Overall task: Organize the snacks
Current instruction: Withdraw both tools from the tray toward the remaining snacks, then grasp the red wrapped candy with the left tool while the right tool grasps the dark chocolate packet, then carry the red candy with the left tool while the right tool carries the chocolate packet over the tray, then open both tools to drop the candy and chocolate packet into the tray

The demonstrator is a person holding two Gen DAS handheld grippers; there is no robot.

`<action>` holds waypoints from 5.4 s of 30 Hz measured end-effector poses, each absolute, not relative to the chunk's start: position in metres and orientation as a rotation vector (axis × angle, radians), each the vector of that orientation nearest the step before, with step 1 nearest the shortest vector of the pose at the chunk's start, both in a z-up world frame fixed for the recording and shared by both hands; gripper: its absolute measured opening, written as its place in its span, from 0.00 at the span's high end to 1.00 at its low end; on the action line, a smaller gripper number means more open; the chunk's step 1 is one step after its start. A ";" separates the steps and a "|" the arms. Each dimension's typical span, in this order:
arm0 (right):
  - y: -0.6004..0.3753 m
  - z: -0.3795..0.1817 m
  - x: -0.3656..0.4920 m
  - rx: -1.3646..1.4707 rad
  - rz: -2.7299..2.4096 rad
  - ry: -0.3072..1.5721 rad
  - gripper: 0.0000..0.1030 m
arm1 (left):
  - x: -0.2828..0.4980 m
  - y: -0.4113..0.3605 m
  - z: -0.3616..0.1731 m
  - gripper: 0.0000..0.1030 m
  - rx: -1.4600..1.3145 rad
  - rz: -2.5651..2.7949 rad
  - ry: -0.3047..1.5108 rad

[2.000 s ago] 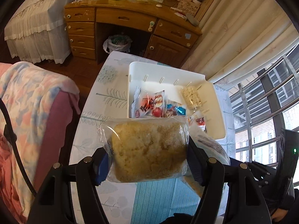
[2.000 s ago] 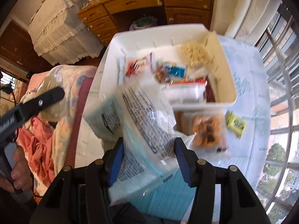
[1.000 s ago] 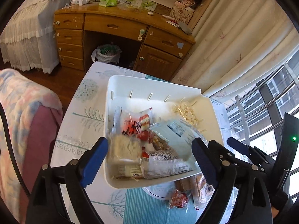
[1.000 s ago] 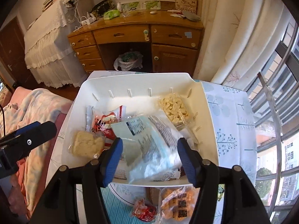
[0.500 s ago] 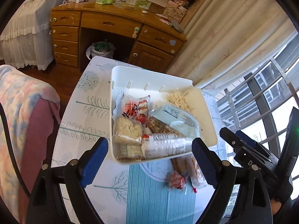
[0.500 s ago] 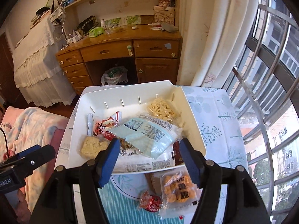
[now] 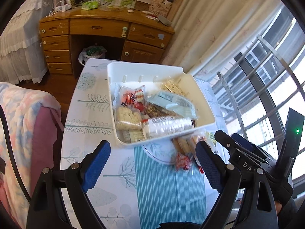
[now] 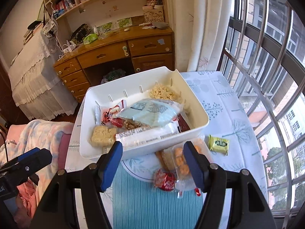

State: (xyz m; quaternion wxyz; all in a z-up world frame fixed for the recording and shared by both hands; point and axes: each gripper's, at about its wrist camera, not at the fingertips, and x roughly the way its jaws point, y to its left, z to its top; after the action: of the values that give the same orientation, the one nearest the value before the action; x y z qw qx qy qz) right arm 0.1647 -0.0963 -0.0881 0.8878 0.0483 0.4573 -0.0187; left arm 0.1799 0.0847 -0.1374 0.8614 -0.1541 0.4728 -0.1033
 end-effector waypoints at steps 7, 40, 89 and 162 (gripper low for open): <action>-0.122 -0.100 0.139 0.154 -0.060 0.960 0.35 | 0.171 0.060 -0.140 0.12 -0.299 -0.230 1.030; -0.224 -0.157 0.145 -0.011 0.193 1.133 0.27 | 0.185 -0.047 -0.233 0.12 -0.538 0.081 1.326; -0.195 -0.255 0.148 -0.350 0.446 1.112 0.34 | 0.261 -0.119 -0.332 0.49 -0.379 0.071 1.444; -0.037 -0.113 0.175 -0.049 0.216 0.722 0.43 | 0.302 0.117 -0.154 0.21 -0.383 -0.253 1.015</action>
State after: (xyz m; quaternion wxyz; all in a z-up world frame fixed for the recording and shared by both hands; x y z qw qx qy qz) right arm 0.1747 -0.0372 -0.1134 0.9296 -0.0240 0.3523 0.1055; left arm 0.3025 0.1173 -0.1540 0.8490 -0.1816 0.4815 -0.1199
